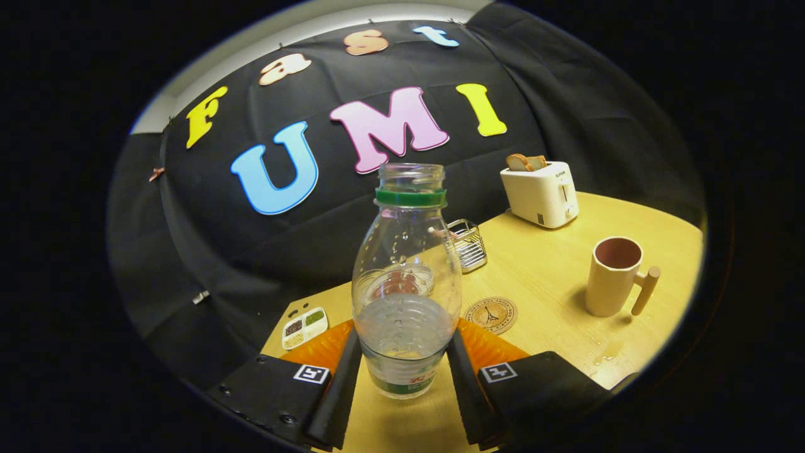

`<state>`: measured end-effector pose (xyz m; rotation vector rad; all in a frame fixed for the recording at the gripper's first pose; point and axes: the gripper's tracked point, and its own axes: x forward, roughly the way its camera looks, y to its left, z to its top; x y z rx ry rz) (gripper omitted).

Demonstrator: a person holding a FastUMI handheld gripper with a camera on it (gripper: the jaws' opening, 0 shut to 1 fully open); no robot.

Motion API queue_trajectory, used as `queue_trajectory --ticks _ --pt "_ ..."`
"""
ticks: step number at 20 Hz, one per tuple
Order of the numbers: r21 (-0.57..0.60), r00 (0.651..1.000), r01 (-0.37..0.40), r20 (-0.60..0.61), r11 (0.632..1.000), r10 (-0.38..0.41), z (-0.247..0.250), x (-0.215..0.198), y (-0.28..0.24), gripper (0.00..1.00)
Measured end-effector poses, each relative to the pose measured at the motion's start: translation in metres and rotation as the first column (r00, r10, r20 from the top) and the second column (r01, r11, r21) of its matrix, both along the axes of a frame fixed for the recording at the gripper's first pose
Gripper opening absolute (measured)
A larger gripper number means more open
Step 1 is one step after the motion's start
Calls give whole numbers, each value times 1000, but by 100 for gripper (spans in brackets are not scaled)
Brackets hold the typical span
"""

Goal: Take the bottle from table, then pour the juice into the cup, finally place the bottle on the coaster

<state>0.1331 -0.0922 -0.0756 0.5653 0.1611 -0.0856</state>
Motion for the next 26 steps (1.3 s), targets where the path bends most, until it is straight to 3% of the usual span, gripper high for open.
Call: queue_trajectory --ticks 10,17,26 --pt "315 1000 -1 -11 949 5 7 -14 -54 72" --pt "533 998 26 -56 846 5 -13 -14 -84 72" --pt "659 989 122 -144 742 -35 -42 9 -134 72"
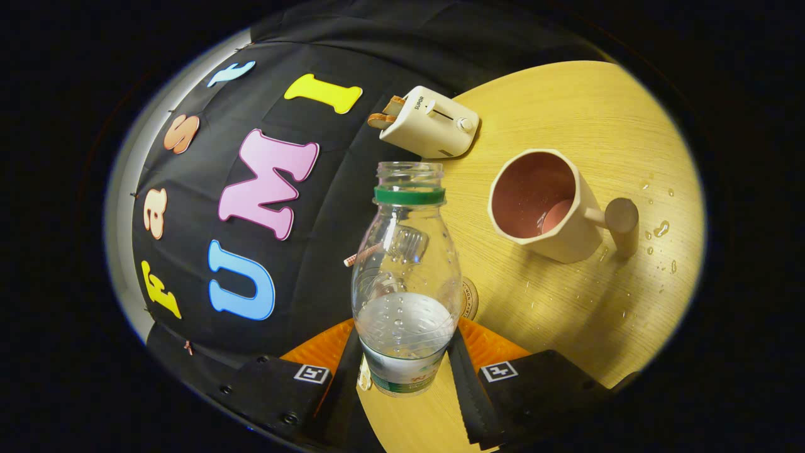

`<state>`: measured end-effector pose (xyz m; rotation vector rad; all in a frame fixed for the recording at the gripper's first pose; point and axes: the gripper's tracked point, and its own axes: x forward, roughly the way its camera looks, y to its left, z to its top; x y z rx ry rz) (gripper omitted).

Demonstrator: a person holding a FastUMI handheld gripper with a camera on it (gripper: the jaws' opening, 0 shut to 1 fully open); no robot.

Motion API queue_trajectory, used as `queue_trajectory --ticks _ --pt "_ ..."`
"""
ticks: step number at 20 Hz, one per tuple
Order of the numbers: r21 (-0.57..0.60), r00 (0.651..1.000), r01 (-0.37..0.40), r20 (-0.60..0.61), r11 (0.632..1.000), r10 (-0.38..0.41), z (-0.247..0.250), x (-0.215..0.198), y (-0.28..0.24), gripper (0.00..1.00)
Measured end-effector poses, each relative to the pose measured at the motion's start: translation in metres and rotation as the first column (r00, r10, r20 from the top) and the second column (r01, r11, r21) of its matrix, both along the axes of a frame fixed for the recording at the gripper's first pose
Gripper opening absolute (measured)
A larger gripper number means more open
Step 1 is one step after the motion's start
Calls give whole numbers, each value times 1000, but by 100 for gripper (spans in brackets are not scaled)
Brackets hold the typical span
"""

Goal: Take the bottle from table, then pour the juice into the cup, finally place the bottle on the coaster

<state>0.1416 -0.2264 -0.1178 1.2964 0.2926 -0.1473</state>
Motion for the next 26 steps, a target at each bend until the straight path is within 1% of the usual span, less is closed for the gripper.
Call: queue_trajectory --ticks 4,7,10,14,21,26 --pt "114 999 18 -32 993 -15 -10 6 0 72" --pt "179 998 40 -47 983 -32 -6 13 0 72" --pt "258 997 62 -58 964 -49 -4 18 1 72" --pt "337 994 98 -76 936 -76 -4 25 0 72" --pt "441 990 136 -88 887 -108 -2 27 -5 72" --pt "477 990 140 -93 867 -108 -1 27 -7 72"
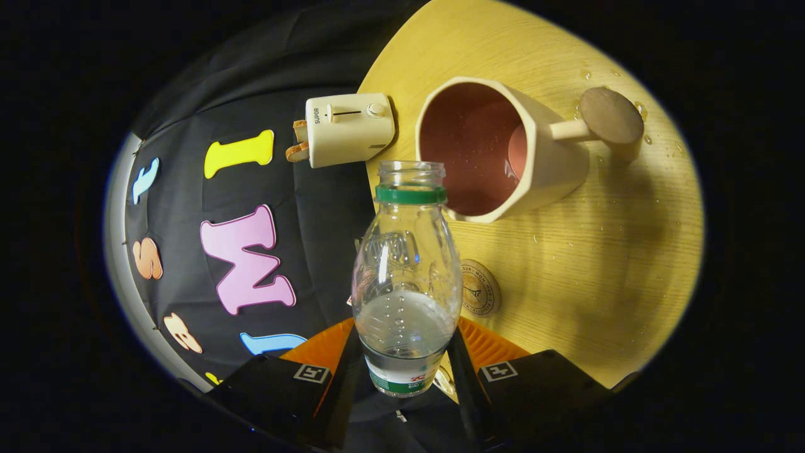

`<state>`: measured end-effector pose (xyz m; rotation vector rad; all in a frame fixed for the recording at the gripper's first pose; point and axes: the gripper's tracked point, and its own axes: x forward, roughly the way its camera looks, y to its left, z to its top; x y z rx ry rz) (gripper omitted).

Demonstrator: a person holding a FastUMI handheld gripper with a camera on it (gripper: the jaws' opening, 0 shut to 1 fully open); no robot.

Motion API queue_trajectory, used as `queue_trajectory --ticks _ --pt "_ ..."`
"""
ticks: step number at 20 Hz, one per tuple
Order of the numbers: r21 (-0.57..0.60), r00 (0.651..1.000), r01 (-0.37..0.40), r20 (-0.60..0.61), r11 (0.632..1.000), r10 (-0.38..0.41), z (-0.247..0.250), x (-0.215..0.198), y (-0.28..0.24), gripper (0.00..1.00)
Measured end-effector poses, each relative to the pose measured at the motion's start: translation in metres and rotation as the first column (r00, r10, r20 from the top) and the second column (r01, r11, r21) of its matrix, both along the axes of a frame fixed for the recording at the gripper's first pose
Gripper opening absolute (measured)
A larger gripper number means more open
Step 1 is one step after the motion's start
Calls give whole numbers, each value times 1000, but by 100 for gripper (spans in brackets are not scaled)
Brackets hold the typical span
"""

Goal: Take the bottle from table, then pour the juice into the cup, finally place the bottle on the coaster

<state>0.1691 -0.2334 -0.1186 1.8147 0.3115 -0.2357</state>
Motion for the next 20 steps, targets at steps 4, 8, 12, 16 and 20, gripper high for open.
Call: queue_trajectory --ticks 4,8,12,16,20 --pt "37 1000 11 -2 999 -11 0 -3 -5 72" --pt "75 1000 25 -4 997 -25 0 -2 -9 72" --pt "118 999 45 -3 992 -45 5 0 -14 72" --pt "148 998 59 -2 987 -59 6 1 -14 72" --pt "170 998 69 0 983 -70 7 1 -16 72"
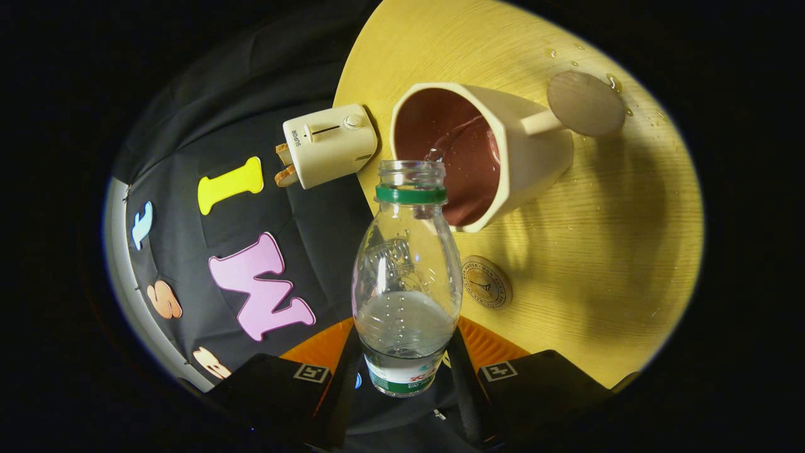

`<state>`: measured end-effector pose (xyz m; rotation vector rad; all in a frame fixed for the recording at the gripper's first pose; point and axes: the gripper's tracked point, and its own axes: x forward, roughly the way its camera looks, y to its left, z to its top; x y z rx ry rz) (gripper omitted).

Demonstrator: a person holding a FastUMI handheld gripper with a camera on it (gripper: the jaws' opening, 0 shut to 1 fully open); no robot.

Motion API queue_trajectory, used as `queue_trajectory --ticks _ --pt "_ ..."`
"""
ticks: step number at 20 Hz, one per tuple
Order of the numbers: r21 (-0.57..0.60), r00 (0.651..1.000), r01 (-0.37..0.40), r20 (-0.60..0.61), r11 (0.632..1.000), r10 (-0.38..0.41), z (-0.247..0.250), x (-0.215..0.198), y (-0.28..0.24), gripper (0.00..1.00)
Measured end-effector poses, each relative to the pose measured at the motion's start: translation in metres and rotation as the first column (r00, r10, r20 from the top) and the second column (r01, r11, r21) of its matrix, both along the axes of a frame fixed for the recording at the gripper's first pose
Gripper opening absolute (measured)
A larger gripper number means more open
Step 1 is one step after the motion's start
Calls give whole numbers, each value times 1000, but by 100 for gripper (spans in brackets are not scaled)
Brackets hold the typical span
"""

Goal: Take the bottle from table, then pour the juice into the cup, finally place the bottle on the coaster

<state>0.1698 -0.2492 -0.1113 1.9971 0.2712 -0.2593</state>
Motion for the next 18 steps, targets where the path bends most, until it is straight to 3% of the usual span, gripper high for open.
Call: queue_trajectory --ticks 18 --pt "186 995 88 39 979 -97 14 1 -11 72"
